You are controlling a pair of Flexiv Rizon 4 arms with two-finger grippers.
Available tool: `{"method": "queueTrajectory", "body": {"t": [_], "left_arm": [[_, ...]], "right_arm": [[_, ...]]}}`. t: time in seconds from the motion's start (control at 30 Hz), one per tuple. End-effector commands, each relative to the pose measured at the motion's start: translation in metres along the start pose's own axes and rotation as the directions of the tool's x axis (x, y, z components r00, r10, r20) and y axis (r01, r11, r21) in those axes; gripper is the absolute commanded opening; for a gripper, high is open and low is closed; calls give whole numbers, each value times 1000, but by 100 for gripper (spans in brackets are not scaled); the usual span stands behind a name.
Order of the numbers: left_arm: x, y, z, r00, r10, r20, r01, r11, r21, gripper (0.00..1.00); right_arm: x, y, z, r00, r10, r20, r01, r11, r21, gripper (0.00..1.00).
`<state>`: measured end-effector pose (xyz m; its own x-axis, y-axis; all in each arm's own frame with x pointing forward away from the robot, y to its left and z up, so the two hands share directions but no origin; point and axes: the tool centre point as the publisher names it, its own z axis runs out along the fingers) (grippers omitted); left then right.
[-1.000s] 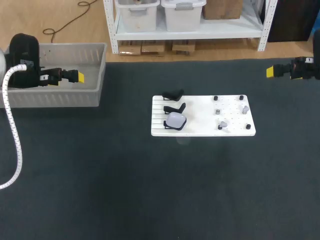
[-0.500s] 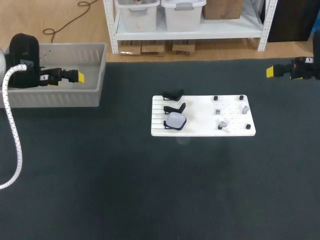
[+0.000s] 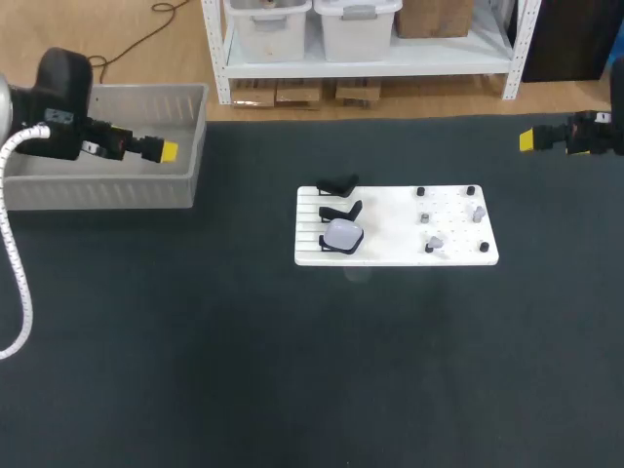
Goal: Pick up each earbud case from the left stands, insert the matching earbuds, close the lid, and place the case in the box.
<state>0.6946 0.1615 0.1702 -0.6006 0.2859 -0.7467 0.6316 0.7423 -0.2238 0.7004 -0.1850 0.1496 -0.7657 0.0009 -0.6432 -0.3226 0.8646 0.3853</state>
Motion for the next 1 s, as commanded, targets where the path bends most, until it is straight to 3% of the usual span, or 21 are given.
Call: {"method": "queueTrajectory", "body": {"t": [0.03,0.17,0.27,0.47,0.83,1.0], "left_arm": [[2,-1,-3,989,139,55,-148,956,254,100],[2,-13,2,964,260,56,-263,903,339,100],[3,-22,8,941,333,51,-329,873,361,100],[5,-47,26,874,480,74,-464,781,418,100],[19,-76,64,809,577,109,-547,671,500,100],[27,-83,78,811,575,111,-538,656,529,100]], "right_arm": [[0,0,0,1000,-1,-1,1,1000,-1,100],[0,0,0,1000,-1,-1,1,1000,-1,100],[0,0,0,1000,-1,-1,1,1000,-1,100],[0,0,0,1000,-1,-1,1,1000,-1,100],[0,0,0,1000,-1,-1,1,1000,-1,100],[0,0,0,1000,-1,-1,1,1000,-1,100]]}}
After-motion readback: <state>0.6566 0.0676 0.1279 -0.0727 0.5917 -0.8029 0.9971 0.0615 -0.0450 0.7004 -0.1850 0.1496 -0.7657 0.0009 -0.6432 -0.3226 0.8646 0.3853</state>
